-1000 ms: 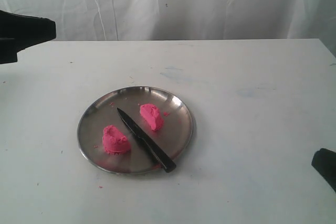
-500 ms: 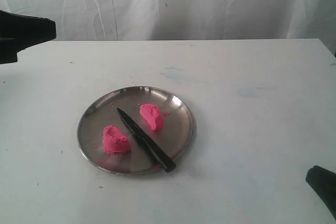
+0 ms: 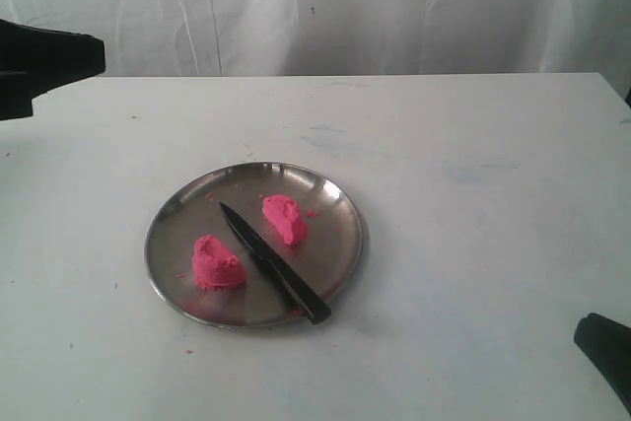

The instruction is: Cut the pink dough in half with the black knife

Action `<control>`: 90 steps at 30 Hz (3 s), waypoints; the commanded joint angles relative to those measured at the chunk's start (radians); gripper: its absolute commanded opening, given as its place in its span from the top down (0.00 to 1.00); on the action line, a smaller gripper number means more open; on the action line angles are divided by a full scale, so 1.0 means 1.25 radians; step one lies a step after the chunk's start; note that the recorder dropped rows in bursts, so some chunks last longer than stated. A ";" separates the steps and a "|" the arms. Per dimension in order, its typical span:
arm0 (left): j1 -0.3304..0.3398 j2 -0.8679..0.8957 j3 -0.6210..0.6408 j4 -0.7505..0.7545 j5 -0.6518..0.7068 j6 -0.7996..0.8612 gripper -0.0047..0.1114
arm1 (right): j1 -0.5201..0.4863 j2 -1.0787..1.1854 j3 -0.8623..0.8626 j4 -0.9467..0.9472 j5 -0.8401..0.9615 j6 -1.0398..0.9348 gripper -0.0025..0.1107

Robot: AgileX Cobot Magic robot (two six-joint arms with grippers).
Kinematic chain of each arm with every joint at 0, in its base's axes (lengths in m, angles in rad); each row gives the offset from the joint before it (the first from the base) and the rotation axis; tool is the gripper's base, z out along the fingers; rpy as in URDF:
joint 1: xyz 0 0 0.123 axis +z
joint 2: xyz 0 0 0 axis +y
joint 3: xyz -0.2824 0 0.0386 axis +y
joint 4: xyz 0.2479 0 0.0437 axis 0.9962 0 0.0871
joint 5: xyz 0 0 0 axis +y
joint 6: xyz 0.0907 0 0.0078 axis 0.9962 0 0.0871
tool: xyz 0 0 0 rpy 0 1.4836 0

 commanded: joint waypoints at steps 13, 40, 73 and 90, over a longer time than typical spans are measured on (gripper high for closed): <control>-0.003 -0.007 0.005 -0.015 0.007 -0.002 0.96 | -0.003 -0.004 0.004 -0.006 -0.003 0.003 0.98; -0.003 -0.307 0.134 0.522 -0.151 -0.526 0.96 | -0.003 -0.004 0.004 -0.006 -0.005 0.003 0.98; -0.003 -0.696 0.560 0.752 -0.240 -0.865 0.96 | -0.003 -0.004 0.004 -0.006 -0.005 0.003 0.98; -0.003 -0.732 0.629 0.769 -0.240 -0.862 0.96 | -0.003 -0.004 0.004 -0.006 -0.005 0.001 0.98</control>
